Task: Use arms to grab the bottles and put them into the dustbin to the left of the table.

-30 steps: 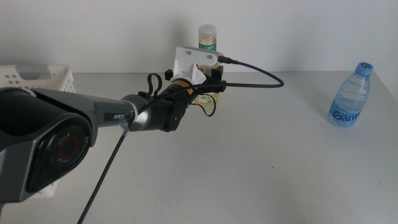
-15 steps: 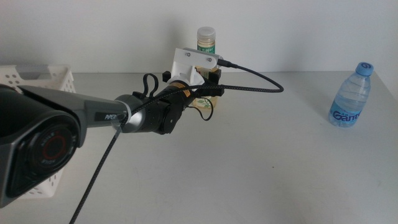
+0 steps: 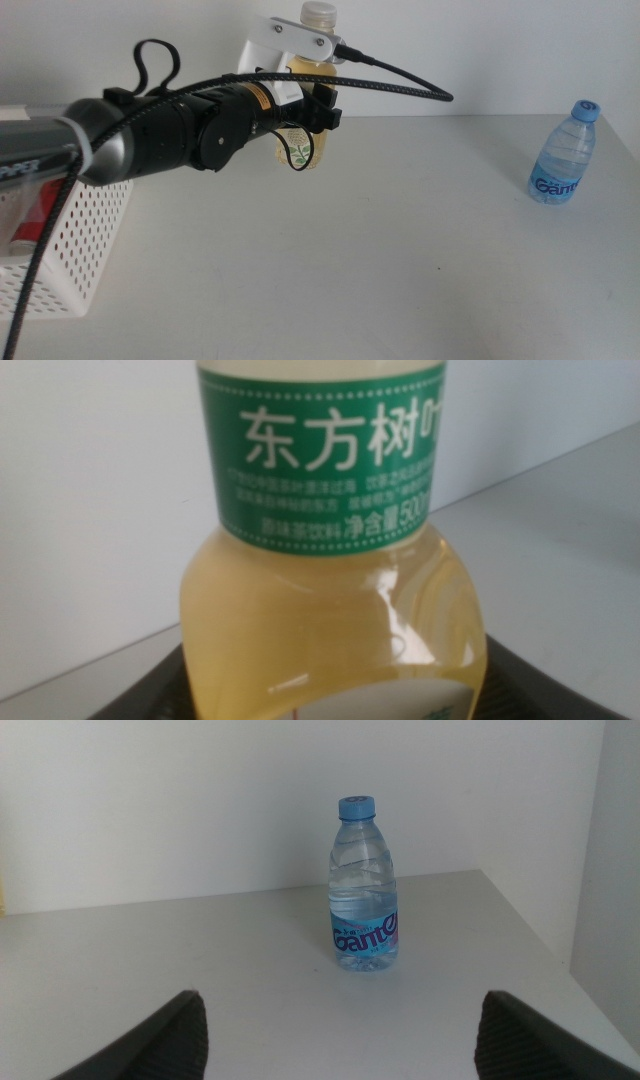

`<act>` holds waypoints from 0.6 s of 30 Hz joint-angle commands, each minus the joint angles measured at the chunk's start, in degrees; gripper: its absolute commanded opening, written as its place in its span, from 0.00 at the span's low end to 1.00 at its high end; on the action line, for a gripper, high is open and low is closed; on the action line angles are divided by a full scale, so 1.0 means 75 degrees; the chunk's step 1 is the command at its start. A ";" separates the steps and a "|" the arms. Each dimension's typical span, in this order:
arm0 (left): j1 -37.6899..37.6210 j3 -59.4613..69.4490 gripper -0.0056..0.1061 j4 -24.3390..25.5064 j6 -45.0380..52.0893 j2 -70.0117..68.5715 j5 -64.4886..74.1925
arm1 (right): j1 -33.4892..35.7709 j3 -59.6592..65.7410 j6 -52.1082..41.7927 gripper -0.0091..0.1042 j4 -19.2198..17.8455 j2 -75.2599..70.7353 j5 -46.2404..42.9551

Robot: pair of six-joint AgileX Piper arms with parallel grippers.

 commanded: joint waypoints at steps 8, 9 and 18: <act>0.0370 -0.0611 0.04 -0.0062 -0.0023 -0.1892 0.3014 | -0.0050 -0.0075 -0.0047 0.91 -0.0060 -0.0165 -0.0551; 0.0464 -0.0810 0.04 -0.0114 -0.0023 -0.1947 0.3595 | -0.0050 -0.0075 -0.0047 0.91 -0.0060 -0.0165 -0.0551; 0.1431 -0.2712 0.04 -0.0349 0.0050 -0.1996 0.8039 | -0.0050 -0.0075 -0.0047 0.91 -0.0060 -0.0165 -0.0551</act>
